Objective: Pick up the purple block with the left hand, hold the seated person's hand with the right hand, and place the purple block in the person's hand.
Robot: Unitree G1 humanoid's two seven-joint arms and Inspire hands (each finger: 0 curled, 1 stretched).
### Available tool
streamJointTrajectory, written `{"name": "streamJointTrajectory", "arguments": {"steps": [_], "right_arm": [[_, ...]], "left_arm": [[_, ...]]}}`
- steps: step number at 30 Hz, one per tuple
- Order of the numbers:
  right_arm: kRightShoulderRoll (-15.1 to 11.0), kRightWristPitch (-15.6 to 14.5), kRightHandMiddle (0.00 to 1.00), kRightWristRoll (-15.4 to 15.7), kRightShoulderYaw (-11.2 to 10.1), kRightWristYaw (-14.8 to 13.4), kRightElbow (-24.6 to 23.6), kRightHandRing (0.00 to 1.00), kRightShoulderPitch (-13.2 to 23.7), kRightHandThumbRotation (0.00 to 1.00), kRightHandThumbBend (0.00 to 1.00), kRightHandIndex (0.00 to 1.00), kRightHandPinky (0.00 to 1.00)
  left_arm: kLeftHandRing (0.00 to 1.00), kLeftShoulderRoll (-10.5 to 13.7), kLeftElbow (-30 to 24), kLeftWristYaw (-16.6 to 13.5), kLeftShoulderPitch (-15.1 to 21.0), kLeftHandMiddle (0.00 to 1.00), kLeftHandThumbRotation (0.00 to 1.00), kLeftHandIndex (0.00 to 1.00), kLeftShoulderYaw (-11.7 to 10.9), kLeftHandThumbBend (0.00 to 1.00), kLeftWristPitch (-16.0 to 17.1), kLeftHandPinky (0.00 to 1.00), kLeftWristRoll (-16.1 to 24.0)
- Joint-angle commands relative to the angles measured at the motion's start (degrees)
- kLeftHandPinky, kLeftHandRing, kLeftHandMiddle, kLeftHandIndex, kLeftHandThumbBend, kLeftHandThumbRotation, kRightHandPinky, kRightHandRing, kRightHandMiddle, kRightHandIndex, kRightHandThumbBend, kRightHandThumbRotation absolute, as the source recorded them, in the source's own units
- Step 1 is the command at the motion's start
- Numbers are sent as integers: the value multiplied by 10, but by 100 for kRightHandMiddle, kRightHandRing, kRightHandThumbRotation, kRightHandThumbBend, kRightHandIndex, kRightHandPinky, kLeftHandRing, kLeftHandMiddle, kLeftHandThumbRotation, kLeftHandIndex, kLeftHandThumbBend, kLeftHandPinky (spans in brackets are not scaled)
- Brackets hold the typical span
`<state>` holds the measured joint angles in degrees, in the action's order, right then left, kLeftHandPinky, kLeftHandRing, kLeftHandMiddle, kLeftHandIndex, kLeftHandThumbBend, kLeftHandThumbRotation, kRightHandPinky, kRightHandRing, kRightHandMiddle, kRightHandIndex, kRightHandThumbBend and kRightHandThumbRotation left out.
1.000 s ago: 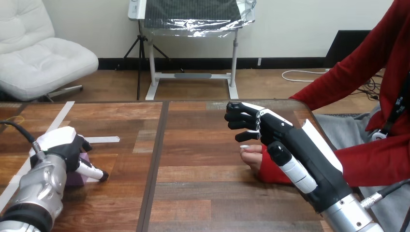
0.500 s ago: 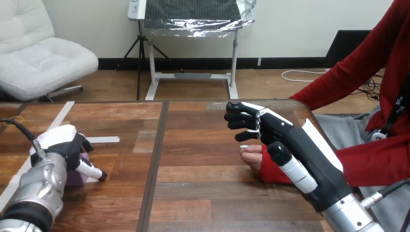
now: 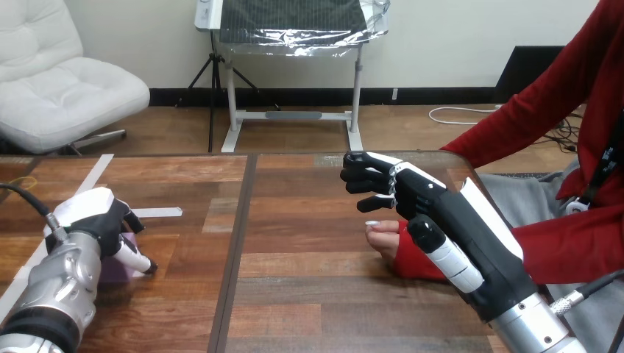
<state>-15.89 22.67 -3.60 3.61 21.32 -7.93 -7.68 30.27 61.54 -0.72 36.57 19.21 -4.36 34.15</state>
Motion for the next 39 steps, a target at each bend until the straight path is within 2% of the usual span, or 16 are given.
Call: {"name": "streamJointTrajectory", "arguments": {"steps": [1,6,9,18,23,29,39], "right_arm": [[-3,-3,82,-6,-11,-2,-22,81,22,100,96,83,73],[-3,0,82,-5,-11,-3,-21,81,22,100,97,83,73],[-3,0,81,-4,-11,-3,-21,81,22,100,97,83,73],[-3,-3,81,-1,-12,-6,-24,80,21,100,98,83,72],[-2,-1,81,1,-12,-8,-23,80,22,100,98,82,72],[-1,0,81,-1,-11,-8,-22,80,22,100,97,82,72],[-2,-2,81,-3,-11,-6,-23,80,22,100,97,82,72]], "left_arm": [[53,-9,4,-18,40,66,0,66,-13,72,13,37,-14],[46,-9,5,-18,41,63,0,65,-10,70,8,32,-21],[46,-7,5,-20,42,63,0,64,-3,71,5,31,-18],[51,-4,6,-25,45,64,0,62,16,73,-7,32,-1],[54,-4,14,-26,47,65,0,62,18,74,-6,35,0],[56,-3,12,-19,48,66,0,60,18,74,-6,37,3],[59,-2,10,0,53,69,0,61,30,73,-25,39,11]]}}
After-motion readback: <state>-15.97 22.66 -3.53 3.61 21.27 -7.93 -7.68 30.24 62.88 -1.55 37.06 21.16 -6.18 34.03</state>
